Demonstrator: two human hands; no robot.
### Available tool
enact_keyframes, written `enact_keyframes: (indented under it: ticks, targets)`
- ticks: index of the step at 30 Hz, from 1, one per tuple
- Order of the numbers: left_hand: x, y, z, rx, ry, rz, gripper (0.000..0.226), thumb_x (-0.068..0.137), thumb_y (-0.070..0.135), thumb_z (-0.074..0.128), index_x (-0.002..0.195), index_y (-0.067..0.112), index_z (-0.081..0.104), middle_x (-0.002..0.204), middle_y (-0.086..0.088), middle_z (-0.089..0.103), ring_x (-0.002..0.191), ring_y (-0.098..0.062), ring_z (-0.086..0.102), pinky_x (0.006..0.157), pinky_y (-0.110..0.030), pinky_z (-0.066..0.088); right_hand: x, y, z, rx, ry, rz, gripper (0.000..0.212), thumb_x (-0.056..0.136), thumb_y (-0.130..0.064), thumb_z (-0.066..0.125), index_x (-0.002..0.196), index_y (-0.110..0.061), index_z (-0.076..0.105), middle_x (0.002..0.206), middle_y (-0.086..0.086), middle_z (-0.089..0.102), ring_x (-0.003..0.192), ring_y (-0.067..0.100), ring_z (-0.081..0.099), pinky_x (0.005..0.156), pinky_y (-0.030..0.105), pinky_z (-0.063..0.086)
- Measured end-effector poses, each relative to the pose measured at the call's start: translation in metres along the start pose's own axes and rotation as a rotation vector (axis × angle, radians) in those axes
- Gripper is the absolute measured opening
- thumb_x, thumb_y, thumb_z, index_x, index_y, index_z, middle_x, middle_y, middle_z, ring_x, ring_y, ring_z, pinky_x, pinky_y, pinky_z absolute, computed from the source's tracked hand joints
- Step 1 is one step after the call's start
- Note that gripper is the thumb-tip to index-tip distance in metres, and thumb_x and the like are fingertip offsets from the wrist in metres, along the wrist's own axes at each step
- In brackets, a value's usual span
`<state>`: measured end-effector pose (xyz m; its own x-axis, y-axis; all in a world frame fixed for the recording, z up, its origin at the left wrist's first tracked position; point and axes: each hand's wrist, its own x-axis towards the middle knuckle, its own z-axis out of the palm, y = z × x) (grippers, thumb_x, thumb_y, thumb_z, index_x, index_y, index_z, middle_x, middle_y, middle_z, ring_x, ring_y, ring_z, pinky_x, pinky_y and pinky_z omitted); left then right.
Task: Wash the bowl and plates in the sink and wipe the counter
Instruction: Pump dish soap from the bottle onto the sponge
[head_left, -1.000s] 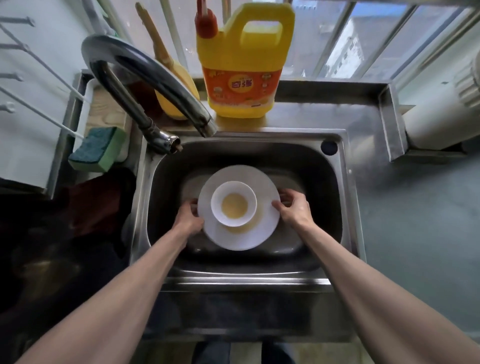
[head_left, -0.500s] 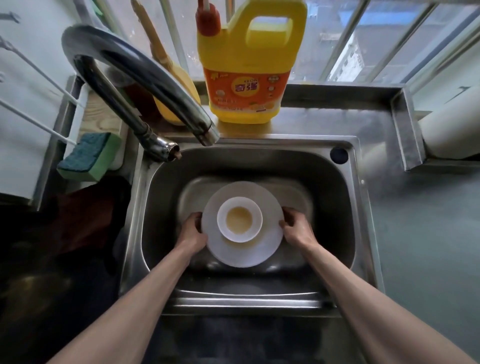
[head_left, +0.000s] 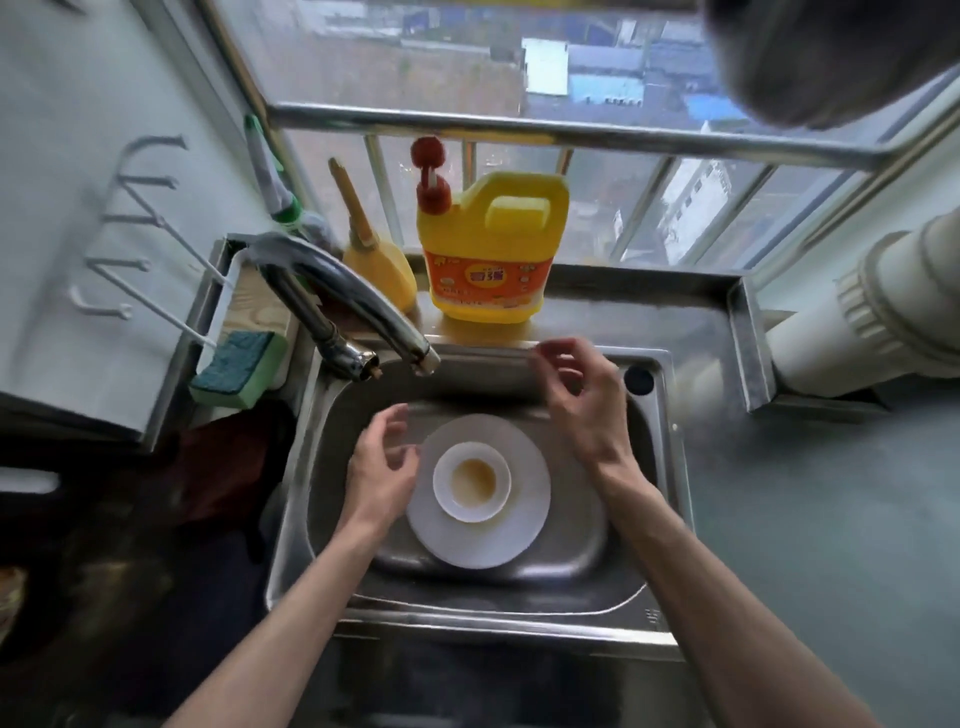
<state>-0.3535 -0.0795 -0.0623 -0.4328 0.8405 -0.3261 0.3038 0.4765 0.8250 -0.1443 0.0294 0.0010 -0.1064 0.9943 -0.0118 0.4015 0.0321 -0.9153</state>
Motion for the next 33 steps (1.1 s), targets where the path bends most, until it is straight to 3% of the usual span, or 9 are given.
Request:
enact_keyframes:
  ticks: [4, 7, 10, 13, 21, 24, 27, 30, 33]
  targets:
    - [-0.014, 0.049, -0.006, -0.109, -0.049, 0.055, 0.049, 0.097, 0.003, 0.064, 0.138, 0.028, 0.055, 0.121, 0.008, 0.065, 0.099, -0.009, 0.073, 0.089, -0.033, 0.06, 0.057, -0.068, -0.004, -0.241, 0.101, -0.409, 0.045, 0.092, -0.013, 0.076, 0.135, -0.014, 0.062, 0.135, 0.008, 0.058, 0.121, 0.018, 0.057, 0.099, 0.025, 0.048]
    - [-0.023, 0.078, -0.004, -0.163, -0.073, 0.059, 0.047, 0.098, -0.004, 0.058, 0.137, 0.024, 0.057, 0.118, 0.002, 0.066, 0.093, -0.012, 0.075, 0.083, -0.036, 0.063, 0.096, -0.095, 0.001, -0.524, 0.11, -0.539, 0.062, 0.09, -0.012, 0.074, 0.148, -0.017, 0.054, 0.152, 0.015, 0.046, 0.139, 0.031, 0.043, 0.107, 0.036, 0.035]
    - [-0.034, 0.097, -0.001, -0.173, -0.11, 0.088, 0.047, 0.099, -0.005, 0.057, 0.138, 0.021, 0.056, 0.118, -0.003, 0.067, 0.091, -0.011, 0.075, 0.082, -0.039, 0.064, 0.117, -0.111, 0.004, -0.715, -0.104, -0.503, 0.067, 0.099, -0.021, 0.067, 0.159, -0.024, 0.038, 0.155, 0.012, 0.045, 0.143, 0.03, 0.039, 0.113, 0.049, 0.026]
    - [-0.043, 0.11, 0.001, -0.187, -0.145, 0.114, 0.046, 0.098, -0.002, 0.06, 0.138, 0.021, 0.056, 0.115, -0.002, 0.07, 0.095, -0.011, 0.075, 0.091, -0.042, 0.062, 0.119, -0.122, 0.002, -0.75, -0.156, -0.473, 0.052, 0.102, -0.02, 0.064, 0.152, -0.019, 0.049, 0.135, 0.013, 0.062, 0.127, 0.031, 0.056, 0.108, 0.05, 0.037]
    - [-0.061, 0.167, 0.013, -0.463, -0.113, 0.123, 0.04, 0.101, 0.008, 0.063, 0.137, 0.024, 0.056, 0.122, 0.006, 0.071, 0.108, -0.012, 0.072, 0.095, -0.036, 0.059, 0.064, -0.123, -0.048, -0.305, -0.321, -0.182, 0.056, 0.096, -0.013, 0.068, 0.149, -0.019, 0.052, 0.132, 0.013, 0.065, 0.114, 0.027, 0.063, 0.098, 0.043, 0.053]
    - [-0.075, 0.18, 0.017, -0.425, -0.057, 0.214, 0.041, 0.101, 0.019, 0.065, 0.14, 0.021, 0.054, 0.124, 0.009, 0.071, 0.11, -0.005, 0.069, 0.091, -0.022, 0.057, 0.043, -0.114, -0.072, -0.266, -0.307, -0.153, 0.051, 0.096, -0.017, 0.069, 0.146, -0.02, 0.056, 0.134, 0.006, 0.065, 0.113, 0.019, 0.061, 0.095, 0.038, 0.053]
    - [-0.078, 0.181, 0.026, -0.326, -0.026, 0.236, 0.065, 0.096, 0.036, 0.071, 0.152, 0.027, 0.039, 0.138, 0.007, 0.062, 0.117, -0.008, 0.065, 0.083, -0.008, 0.051, 0.027, -0.102, -0.092, -0.279, -0.284, -0.152, 0.049, 0.093, -0.027, 0.077, 0.14, -0.018, 0.064, 0.122, -0.003, 0.068, 0.104, 0.015, 0.062, 0.086, 0.033, 0.052]
    - [-0.074, 0.177, 0.035, -0.409, -0.057, 0.226, 0.079, 0.085, 0.054, 0.076, 0.152, 0.045, 0.036, 0.145, 0.004, 0.057, 0.127, -0.016, 0.061, 0.094, -0.025, 0.057, 0.008, -0.09, -0.104, -0.281, -0.326, -0.143, 0.055, 0.089, -0.034, 0.08, 0.14, -0.019, 0.063, 0.105, -0.006, 0.063, 0.094, 0.016, 0.065, 0.075, 0.03, 0.054]
    - [-0.074, 0.178, 0.039, -0.4, -0.058, 0.26, 0.057, 0.082, 0.043, 0.077, 0.134, 0.044, 0.054, 0.123, 0.01, 0.069, 0.113, -0.008, 0.066, 0.087, -0.023, 0.058, -0.007, -0.077, -0.111, -0.256, -0.408, -0.109, 0.063, 0.087, -0.037, 0.082, 0.144, -0.023, 0.059, 0.107, -0.004, 0.069, 0.092, 0.018, 0.07, 0.078, 0.04, 0.062]
